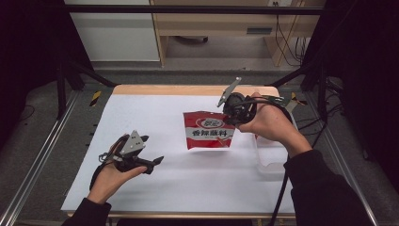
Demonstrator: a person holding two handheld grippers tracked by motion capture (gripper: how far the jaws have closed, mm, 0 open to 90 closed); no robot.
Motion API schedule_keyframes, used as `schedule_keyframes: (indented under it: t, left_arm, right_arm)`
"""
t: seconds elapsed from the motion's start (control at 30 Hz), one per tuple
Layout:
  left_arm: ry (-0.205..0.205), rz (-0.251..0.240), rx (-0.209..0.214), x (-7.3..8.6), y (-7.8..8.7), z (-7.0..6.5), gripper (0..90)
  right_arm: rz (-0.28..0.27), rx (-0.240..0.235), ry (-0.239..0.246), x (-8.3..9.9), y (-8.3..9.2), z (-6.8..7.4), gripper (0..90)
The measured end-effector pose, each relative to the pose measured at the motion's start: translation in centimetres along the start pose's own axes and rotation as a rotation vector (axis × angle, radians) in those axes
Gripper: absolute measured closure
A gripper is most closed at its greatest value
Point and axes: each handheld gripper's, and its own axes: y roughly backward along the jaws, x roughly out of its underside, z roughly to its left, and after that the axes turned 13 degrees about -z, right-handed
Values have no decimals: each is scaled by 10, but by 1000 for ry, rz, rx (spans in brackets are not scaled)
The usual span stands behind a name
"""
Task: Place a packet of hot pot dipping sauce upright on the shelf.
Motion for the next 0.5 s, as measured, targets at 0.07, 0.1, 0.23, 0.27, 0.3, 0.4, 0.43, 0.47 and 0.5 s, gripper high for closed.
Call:
schedule_keyframes:
  t: [0.07, 0.1, 0.23, 0.27, 0.3, 0.4, 0.43, 0.47, 0.5]
  left_arm:
    - [2, 1, -16, 8, 5, 1, 85]
    - [4, 2, -31, 12, 6, 2, 66]
    - [30, 6, -61, 24, 14, 8, 59]
    - [37, 3, -70, 26, 15, 9, 59]
    - [45, 3, -83, 30, 17, 11, 59]
    - [37, 27, -113, 39, 20, 13, 59]
    - [51, 30, -117, 43, 21, 14, 58]
    - [67, 36, -125, 49, 23, 15, 58]
    - [67, 36, -125, 49, 23, 15, 59]
  right_arm:
    - [-1, 2, -3, 1, 2, -4, 900]
    - [-3, 6, -17, 2, 6, -6, 900]
    - [-12, 13, -27, 1, 13, -10, 900]
    - [-14, 18, -39, 1, 17, -11, 900]
    - [-26, 22, -55, 1, 22, -14, 900]
    - [-34, 29, -58, 1, 28, -16, 900]
    - [-38, 40, -61, 1, 35, -17, 900]
    - [-38, 44, -66, 2, 38, -17, 900]
    - [-38, 44, -66, 2, 38, -17, 900]
